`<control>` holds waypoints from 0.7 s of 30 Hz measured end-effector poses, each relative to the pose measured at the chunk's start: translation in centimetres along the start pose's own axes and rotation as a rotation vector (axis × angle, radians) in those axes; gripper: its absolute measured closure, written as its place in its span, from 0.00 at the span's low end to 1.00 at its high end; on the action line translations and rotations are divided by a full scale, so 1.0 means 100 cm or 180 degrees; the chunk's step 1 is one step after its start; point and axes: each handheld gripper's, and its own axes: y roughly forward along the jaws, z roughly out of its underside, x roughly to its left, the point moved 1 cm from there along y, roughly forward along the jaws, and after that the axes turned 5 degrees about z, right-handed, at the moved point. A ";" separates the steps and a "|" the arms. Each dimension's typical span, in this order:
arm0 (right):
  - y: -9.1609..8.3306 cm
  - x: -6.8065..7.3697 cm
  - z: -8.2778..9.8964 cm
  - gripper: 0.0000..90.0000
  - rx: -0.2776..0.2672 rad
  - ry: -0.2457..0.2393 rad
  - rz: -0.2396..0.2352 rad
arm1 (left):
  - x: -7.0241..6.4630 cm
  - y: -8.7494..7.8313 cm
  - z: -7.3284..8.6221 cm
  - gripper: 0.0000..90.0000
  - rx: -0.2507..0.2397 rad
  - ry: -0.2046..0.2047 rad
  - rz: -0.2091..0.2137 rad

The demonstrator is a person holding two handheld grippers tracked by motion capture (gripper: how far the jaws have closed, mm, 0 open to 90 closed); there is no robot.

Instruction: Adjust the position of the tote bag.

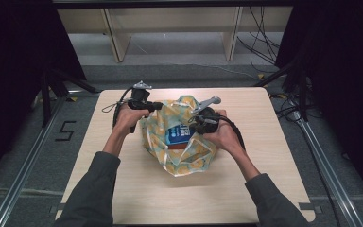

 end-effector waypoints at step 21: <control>-0.015 0.016 0.044 1.00 0.0129 -0.0197 -0.0220 | 0.012 0.006 0.006 1.00 0.0124 -0.0043 -0.0151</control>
